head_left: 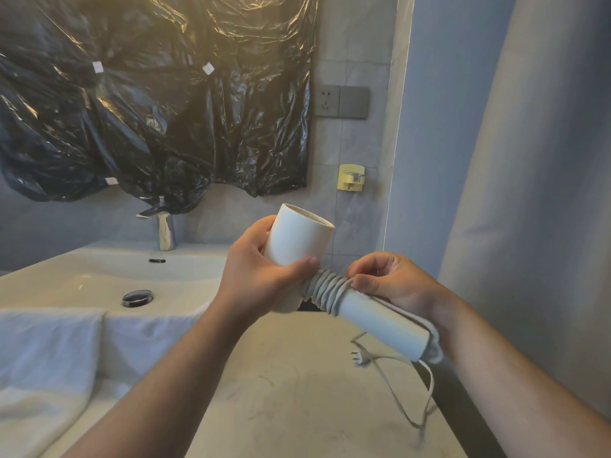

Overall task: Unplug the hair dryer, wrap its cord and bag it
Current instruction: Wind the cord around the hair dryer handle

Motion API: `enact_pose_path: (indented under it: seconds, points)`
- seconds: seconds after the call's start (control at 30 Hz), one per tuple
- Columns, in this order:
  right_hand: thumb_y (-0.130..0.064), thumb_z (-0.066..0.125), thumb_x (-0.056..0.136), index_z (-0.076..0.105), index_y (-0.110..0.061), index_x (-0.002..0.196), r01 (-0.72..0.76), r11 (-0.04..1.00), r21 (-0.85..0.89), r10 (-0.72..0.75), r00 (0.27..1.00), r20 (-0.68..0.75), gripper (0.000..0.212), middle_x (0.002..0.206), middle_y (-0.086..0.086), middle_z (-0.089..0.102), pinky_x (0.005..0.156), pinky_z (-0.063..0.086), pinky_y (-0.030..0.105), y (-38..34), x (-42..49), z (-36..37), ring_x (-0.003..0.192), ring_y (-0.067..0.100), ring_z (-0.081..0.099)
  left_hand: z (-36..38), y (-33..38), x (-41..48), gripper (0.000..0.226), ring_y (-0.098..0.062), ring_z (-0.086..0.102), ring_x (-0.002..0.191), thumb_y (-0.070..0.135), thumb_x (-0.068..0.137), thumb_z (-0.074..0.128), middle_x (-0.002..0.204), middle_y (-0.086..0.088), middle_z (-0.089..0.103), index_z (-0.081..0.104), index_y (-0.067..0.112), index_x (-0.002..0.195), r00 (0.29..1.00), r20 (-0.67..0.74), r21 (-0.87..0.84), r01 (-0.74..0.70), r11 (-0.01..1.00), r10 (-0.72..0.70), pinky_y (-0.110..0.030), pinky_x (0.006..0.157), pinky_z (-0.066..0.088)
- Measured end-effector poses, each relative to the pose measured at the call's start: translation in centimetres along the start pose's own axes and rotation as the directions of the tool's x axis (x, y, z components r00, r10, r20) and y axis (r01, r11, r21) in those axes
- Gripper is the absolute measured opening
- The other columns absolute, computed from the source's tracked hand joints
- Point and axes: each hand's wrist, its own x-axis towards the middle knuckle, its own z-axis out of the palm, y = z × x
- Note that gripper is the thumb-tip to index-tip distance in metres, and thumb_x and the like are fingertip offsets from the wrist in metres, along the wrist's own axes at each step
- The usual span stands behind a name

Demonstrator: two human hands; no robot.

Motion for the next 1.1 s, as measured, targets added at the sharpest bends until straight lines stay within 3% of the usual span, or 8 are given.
enact_pose_path:
  seconds: [0.13,0.27,0.4,0.63,0.83,0.93,1.03,1.1]
  points:
    - [-0.047,0.097,0.023,0.075,-0.022,0.061,-0.027,0.970,0.243,0.028,1.000,-0.001,0.050,0.067,-0.003,0.072,0.052,0.055,0.023,1.6,0.4,0.4,0.054,0.011,0.067,0.3,-0.4,0.0,0.055,-0.032,0.069,0.084,0.041,0.054,0.084,0.091,-0.005,0.073,0.069,0.028,0.106,0.996,-0.016,-0.131,0.084,0.988,-0.087,-0.053,0.068,0.061]
    - [-0.029,0.096,0.043,0.075,-0.013,0.072,0.029,0.793,0.609,-0.041,0.999,0.006,0.040,0.069,0.003,0.069,0.041,0.048,0.023,3.8,0.1,2.2,0.051,0.015,0.062,0.6,-0.8,-0.2,0.057,-0.024,0.066,0.075,0.044,0.056,0.082,0.087,-0.008,0.071,0.069,0.018,0.105,0.987,-0.015,-0.196,0.156,0.968,-0.162,-0.042,0.061,0.058]
    - [-0.014,0.068,0.070,0.069,-0.012,0.079,0.125,0.715,0.688,-0.067,0.992,-0.110,0.009,0.068,0.002,0.062,0.035,0.032,0.016,3.6,0.3,4.2,0.045,0.008,0.046,1.0,-1.2,-0.4,0.052,-0.024,0.066,0.074,0.042,0.059,0.081,0.087,-0.008,0.072,0.069,0.017,0.102,0.963,-0.108,-0.231,0.219,0.948,-0.249,-0.040,0.059,0.058]
    - [0.006,0.051,0.090,0.065,-0.011,0.089,0.215,0.919,0.330,-0.043,0.888,-0.457,0.021,0.070,0.006,0.050,0.042,0.026,0.020,4.1,0.0,6.2,0.051,0.010,0.035,1.5,-1.0,-0.2,0.035,-0.023,0.068,0.077,0.030,0.069,0.084,0.089,-0.004,0.071,0.065,0.023,0.097,0.904,-0.315,-0.215,0.228,0.950,-0.289,-0.051,0.068,0.060]
    - [-0.009,0.046,0.097,0.068,-0.028,0.096,0.061,0.997,-0.043,-0.074,0.903,-0.424,0.029,0.088,0.011,0.070,0.048,0.030,0.023,4.3,-1.5,7.4,0.049,0.007,0.034,1.3,-1.5,0.0,0.048,-0.024,0.070,0.080,0.048,0.057,0.080,0.087,0.001,0.071,0.063,0.028,0.097,0.893,-0.404,-0.078,0.180,0.980,-0.197,-0.050,0.068,0.060]
    - [-0.013,0.049,0.096,0.062,-0.032,0.112,-0.019,0.922,-0.388,-0.124,0.932,-0.340,0.028,0.093,-0.008,0.070,0.065,0.041,0.021,4.0,-1.7,7.3,0.068,0.000,0.055,1.2,-1.8,0.0,0.049,-0.022,0.069,0.080,0.052,0.056,0.078,0.086,0.004,0.070,0.061,0.030,0.096,0.889,-0.430,0.008,0.175,0.985,-0.155,-0.049,0.069,0.059]
    - [-0.014,0.053,0.094,0.061,-0.027,0.121,-0.064,0.847,-0.527,-0.085,0.964,-0.254,0.031,0.109,-0.012,0.068,0.084,0.048,0.025,3.0,-1.7,6.6,0.101,0.005,0.061,1.3,-1.8,-0.3,0.050,-0.020,0.067,0.081,0.052,0.057,0.077,0.085,0.008,0.069,0.058,0.031,0.098,0.879,-0.456,0.068,0.190,0.979,-0.139,-0.049,0.072,0.058]
    - [-0.016,0.053,0.094,0.064,-0.021,0.107,-0.070,0.809,-0.583,-0.074,0.973,-0.218,0.018,0.097,-0.008,0.070,0.071,0.046,0.025,2.5,-1.7,6.3,0.084,0.009,0.062,1.4,-1.7,-0.6,0.049,-0.017,0.066,0.080,0.050,0.059,0.076,0.085,0.010,0.067,0.055,0.033,0.100,0.875,-0.467,0.095,0.198,0.976,-0.132,-0.045,0.071,0.057]
